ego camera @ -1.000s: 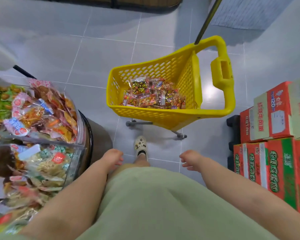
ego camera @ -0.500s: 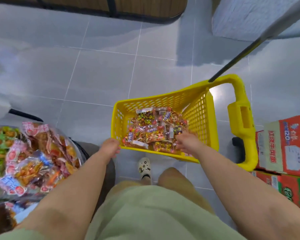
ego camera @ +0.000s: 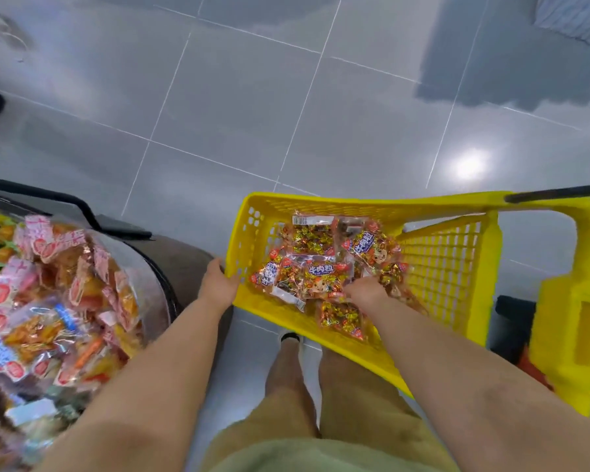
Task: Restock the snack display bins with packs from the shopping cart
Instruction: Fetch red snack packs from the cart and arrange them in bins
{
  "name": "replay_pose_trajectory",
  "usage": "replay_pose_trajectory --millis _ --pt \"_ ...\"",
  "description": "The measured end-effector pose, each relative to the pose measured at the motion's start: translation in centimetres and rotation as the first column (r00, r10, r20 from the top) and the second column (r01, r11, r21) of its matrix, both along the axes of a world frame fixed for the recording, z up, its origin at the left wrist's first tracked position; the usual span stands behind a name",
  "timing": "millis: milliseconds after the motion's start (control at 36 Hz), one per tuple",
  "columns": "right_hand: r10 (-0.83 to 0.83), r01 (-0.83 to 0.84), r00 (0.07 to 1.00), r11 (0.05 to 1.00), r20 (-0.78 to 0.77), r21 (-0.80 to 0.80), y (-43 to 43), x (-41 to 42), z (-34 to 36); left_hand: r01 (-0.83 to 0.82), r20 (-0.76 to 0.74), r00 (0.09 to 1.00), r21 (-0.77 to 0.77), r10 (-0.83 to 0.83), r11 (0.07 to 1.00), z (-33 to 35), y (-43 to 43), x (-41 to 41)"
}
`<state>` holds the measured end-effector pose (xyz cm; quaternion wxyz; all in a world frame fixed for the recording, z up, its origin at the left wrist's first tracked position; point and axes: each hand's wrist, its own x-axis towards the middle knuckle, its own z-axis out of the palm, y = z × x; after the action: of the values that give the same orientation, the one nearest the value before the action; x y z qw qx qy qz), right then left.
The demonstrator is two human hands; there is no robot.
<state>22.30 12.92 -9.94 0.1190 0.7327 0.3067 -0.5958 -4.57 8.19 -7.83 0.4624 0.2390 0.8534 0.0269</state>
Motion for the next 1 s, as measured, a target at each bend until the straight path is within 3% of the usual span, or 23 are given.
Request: replay_pose_trajectory --millis 139,278,389,528,583,667,750,778,833,889,944,1000 --pt "0.013 -0.013 1.000 0.999 0.005 -0.050 0.3 -0.5 -3.7 -0.064 0.009 0.998 -0.087 0.065 0.994 -3.1 0.3 0.5" --pt "0.025 -0.017 0.998 0.992 0.059 -0.126 0.4 -1.9 -5.9 -0.021 -0.037 0.999 -0.094 0.017 0.995 -4.6 0.1 0.2" --pt "-0.219 0.219 0.976 0.954 0.023 -0.204 -0.1 -2.1 -5.8 0.018 -0.033 0.999 -0.082 -0.021 0.996 -4.8 -0.2 0.0" --pt "-0.472 0.440 0.881 0.841 -0.030 -0.313 -0.1 -0.8 -3.4 0.016 -0.029 0.999 -0.087 -0.019 0.996 -4.2 -0.3 0.0" --pt "-0.511 0.459 0.856 0.821 -0.077 -0.340 0.0 0.1 -2.3 -0.012 -0.023 1.000 -0.097 0.010 0.995 -3.7 0.0 0.2" --pt "-0.470 0.386 0.853 0.861 -0.227 -0.330 0.2 0.8 -0.4 -0.078 -0.084 0.994 -0.066 0.073 0.995 -2.5 1.3 1.3" --pt "-0.403 0.311 0.805 0.912 -0.435 -0.269 0.8 0.7 0.8 -0.052 -0.212 0.974 0.153 0.084 0.987 -0.5 2.6 3.4" --pt "-0.412 0.325 0.771 0.910 -0.486 -0.255 1.0 0.7 0.9 -0.075 -0.168 0.979 0.234 0.116 0.969 0.1 2.9 4.2" --pt "-0.442 0.366 0.705 0.896 -0.554 -0.251 1.4 0.5 1.2 -0.268 0.114 0.963 0.267 0.245 0.926 1.0 3.6 6.0" --pt "-0.439 0.373 0.680 0.897 -0.587 -0.239 1.8 0.2 1.3 -0.436 0.397 0.836 0.064 0.378 0.898 1.7 4.2 7.6" --pt "-0.403 0.346 0.701 0.914 -0.589 -0.213 2.2 0.0 1.3 -0.435 0.503 0.759 -0.079 0.412 0.897 1.9 4.4 8.7" --pt "-0.338 0.294 0.741 0.940 -0.581 -0.171 2.8 0.3 1.1 -0.466 0.538 0.724 -0.080 0.432 0.881 1.5 4.2 9.2"
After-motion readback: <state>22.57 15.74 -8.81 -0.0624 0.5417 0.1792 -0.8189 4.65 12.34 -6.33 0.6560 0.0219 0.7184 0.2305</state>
